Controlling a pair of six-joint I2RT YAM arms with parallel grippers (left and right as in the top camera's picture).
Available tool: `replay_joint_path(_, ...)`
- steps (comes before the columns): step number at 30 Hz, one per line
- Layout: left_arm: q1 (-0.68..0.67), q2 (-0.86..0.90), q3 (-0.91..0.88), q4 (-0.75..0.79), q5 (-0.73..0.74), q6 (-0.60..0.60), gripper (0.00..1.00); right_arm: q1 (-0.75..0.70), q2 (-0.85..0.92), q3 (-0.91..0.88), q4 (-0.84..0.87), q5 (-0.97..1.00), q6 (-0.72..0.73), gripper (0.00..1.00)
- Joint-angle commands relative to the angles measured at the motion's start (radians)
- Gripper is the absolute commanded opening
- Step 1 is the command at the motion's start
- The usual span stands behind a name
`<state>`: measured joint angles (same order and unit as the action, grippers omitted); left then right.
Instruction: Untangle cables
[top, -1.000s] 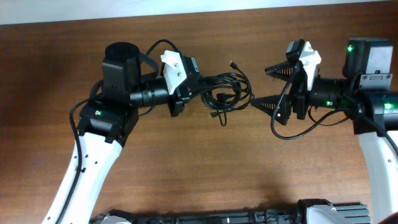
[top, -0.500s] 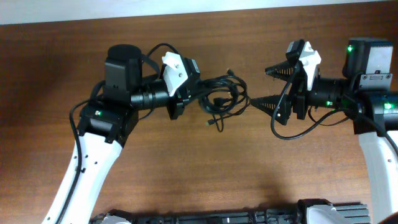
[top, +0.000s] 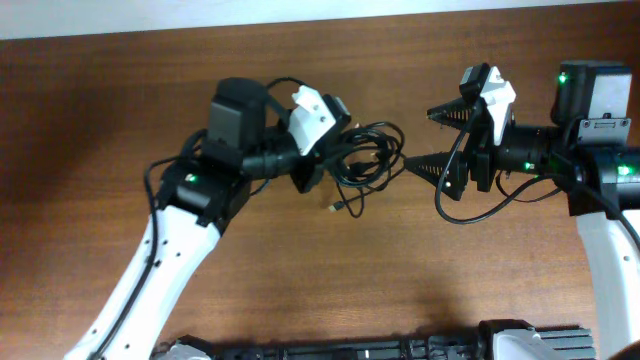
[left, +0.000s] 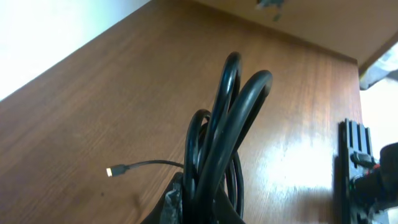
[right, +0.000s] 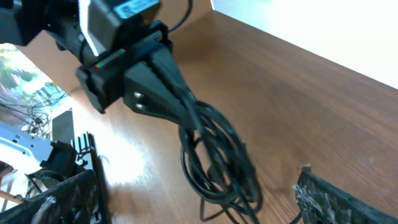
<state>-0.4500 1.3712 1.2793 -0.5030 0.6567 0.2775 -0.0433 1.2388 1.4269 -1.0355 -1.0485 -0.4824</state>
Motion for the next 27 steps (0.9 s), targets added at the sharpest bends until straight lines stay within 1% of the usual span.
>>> replay_joint_path(1, -0.011, 0.005, 0.021, 0.016, -0.018, -0.072, 0.00, -0.003, -0.002, 0.010, 0.008, 0.005, -0.006, 0.99)
replay_joint_path(2, -0.011, 0.005, 0.035, 0.002, -0.018, -0.072, 0.00, -0.003, -0.002, 0.010, 0.029, 0.055, 0.055, 0.99)
replay_joint_path(4, -0.012, 0.005, 0.070, -0.033, -0.018, -0.072, 0.00, -0.003, -0.002, 0.012, 0.043, 0.255, 0.247, 0.99)
replay_joint_path(5, -0.012, 0.005, 0.086, -0.048, -0.019, -0.072, 0.00, -0.001, -0.002, 0.014, 0.034, 0.328, 0.276, 0.99)
replay_joint_path(7, -0.012, 0.005, 0.121, -0.075, -0.029, -0.072, 0.00, 0.009, -0.004, 0.023, 0.013, 0.408, 0.278, 0.99)
replay_joint_path(10, -0.014, 0.010, 0.171, -0.106, -0.075, -0.072, 0.00, 0.036, -0.004, 0.065, -0.015, 0.459, 0.278, 0.99)
replay_joint_path(12, -0.037, 0.024, 0.204, -0.116, -0.075, -0.071, 0.00, 0.084, -0.004, 0.105, -0.032, 0.524, 0.274, 0.98)
replay_joint_path(13, -0.054, 0.034, 0.211, -0.116, -0.075, -0.058, 0.00, 0.117, -0.004, 0.116, -0.037, 0.539, 0.244, 0.99)
replay_joint_path(15, -0.080, 0.053, 0.214, -0.119, -0.126, -0.045, 0.00, 0.173, -0.004, 0.118, -0.037, 0.546, 0.195, 0.99)
replay_joint_path(17, -0.097, 0.071, 0.214, -0.133, -0.199, -0.045, 0.00, 0.223, -0.004, 0.118, -0.036, 0.591, 0.196, 0.98)
replay_joint_path(19, -0.107, 0.087, 0.214, -0.145, -0.227, -0.045, 0.00, 0.258, -0.004, 0.118, -0.036, 0.640, 0.200, 0.99)
replay_joint_path(23, -0.107, 0.091, 0.214, -0.146, -0.216, -0.045, 0.00, 0.285, -0.004, 0.118, -0.032, 0.770, 0.211, 0.99)
replay_joint_path(27, -0.111, 0.091, 0.216, -0.145, -0.111, -0.045, 0.00, 0.285, -0.004, 0.118, -0.025, 0.833, 0.211, 0.99)
